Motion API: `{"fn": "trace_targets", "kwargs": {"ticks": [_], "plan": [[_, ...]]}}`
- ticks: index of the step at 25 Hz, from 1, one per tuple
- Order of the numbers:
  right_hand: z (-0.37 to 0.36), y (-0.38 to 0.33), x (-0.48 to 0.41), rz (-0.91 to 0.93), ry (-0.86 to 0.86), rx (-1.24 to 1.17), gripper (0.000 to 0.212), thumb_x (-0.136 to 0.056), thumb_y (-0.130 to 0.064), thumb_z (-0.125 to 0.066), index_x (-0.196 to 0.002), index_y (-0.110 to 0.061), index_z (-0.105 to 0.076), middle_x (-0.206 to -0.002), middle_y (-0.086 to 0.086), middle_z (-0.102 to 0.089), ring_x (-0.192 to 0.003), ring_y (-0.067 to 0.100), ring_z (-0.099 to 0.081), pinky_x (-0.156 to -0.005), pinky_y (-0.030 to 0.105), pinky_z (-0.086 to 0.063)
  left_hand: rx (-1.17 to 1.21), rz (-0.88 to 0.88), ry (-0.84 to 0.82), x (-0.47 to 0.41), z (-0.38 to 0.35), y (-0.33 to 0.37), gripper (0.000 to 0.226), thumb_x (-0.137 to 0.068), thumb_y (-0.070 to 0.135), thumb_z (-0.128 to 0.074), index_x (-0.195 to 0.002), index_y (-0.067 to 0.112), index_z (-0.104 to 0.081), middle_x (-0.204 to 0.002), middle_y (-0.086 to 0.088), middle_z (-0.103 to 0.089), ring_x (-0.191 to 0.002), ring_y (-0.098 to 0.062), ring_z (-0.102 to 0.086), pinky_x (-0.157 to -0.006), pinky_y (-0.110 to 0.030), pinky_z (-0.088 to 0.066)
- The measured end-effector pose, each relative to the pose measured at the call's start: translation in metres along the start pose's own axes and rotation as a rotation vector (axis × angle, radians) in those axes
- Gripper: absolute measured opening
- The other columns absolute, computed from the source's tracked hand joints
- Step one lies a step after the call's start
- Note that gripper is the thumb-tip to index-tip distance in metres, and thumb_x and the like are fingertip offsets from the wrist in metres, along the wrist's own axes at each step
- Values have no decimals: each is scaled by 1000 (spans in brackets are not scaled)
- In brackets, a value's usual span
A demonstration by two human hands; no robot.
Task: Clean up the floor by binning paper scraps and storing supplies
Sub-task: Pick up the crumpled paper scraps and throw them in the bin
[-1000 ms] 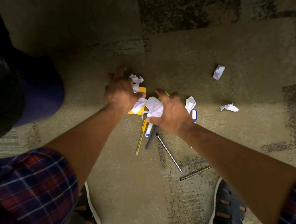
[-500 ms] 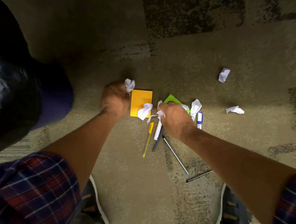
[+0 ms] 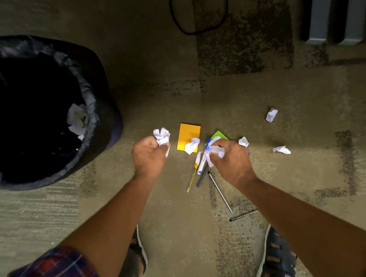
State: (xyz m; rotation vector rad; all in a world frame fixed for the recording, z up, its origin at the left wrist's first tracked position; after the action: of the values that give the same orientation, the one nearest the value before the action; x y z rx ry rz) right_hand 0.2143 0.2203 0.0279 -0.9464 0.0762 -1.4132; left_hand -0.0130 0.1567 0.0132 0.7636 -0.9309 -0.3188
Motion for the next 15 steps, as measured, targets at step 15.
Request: {"fn": "trace_targets", "kwargs": {"ticks": [15], "plan": [[-9, -267, 52, 42, -10, -497, 16, -80, -18, -71, -84, -32, -78, -82, -20, -77, -74, 0, -69, -69, 22, -55, 519, 72, -74, 72, 181, 99, 18, -92, 3, -74, -85, 12, -60, -82, -5, -70, -78, -18, -69, -68, -35, -58]]}}
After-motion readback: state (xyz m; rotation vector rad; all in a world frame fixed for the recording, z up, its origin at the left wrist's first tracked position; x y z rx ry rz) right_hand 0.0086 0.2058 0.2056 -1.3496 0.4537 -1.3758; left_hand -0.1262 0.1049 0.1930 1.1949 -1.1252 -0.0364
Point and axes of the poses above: each hand's wrist, its own x-axis away from the middle knuckle, its own z-axis out of the back of the hand, y = z × x, the point moved 4 cm from there along -x, towards the middle knuckle
